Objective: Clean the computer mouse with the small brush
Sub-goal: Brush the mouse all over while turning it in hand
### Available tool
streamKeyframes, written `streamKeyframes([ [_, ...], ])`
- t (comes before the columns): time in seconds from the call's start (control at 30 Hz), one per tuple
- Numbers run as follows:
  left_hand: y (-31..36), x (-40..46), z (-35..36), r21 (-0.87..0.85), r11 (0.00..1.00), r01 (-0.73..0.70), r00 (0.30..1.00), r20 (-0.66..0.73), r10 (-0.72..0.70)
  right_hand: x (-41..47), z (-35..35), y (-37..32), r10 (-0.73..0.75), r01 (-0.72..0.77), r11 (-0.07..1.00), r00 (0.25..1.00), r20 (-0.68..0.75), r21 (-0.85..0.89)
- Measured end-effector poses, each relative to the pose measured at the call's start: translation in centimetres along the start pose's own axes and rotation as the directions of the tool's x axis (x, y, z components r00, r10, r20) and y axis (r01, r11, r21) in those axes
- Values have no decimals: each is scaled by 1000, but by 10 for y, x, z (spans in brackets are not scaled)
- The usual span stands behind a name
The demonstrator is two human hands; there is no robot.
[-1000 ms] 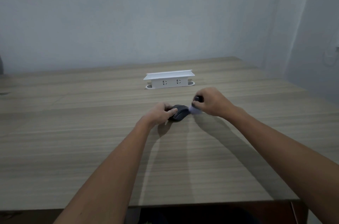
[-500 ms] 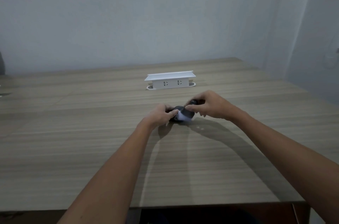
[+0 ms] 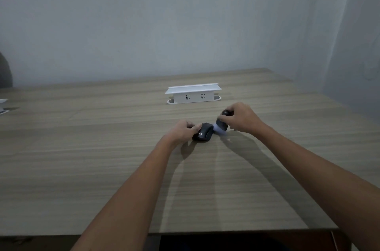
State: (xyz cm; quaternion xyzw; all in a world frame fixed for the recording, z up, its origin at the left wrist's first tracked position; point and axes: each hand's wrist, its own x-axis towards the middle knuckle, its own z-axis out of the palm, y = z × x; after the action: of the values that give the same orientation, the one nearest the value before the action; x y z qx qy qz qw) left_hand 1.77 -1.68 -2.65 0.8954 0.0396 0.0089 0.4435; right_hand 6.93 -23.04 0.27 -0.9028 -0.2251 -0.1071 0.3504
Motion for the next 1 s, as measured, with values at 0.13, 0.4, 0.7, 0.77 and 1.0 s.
streamKeyframes([
  [0.13, 4, -5, -7, -84, 996, 14, 1000, 22, -12, 1, 2, -5, -24, 24, 1000, 1000, -6, 5],
  [0.4, 13, -8, -25, 6, 1000, 25, 995, 93, -25, 4, 0, -19, -6, 7, 997, 1000, -5, 80],
  [0.7, 20, 14, -39, 428, 886, -177, 968, 237, 79, 2, -4, -27, 79, -93, 986, 991, 105, 135],
  [0.77, 21, 16, -37, 420, 890, -175, 959, 277, 58, 6, -6, -20, 54, -55, 998, 998, 31, 31],
  [1.0, 22, 18, -31, 383, 895, -230, 940, 327, 102, 1, -2, -25, -59, 42, 989, 992, 114, 145],
])
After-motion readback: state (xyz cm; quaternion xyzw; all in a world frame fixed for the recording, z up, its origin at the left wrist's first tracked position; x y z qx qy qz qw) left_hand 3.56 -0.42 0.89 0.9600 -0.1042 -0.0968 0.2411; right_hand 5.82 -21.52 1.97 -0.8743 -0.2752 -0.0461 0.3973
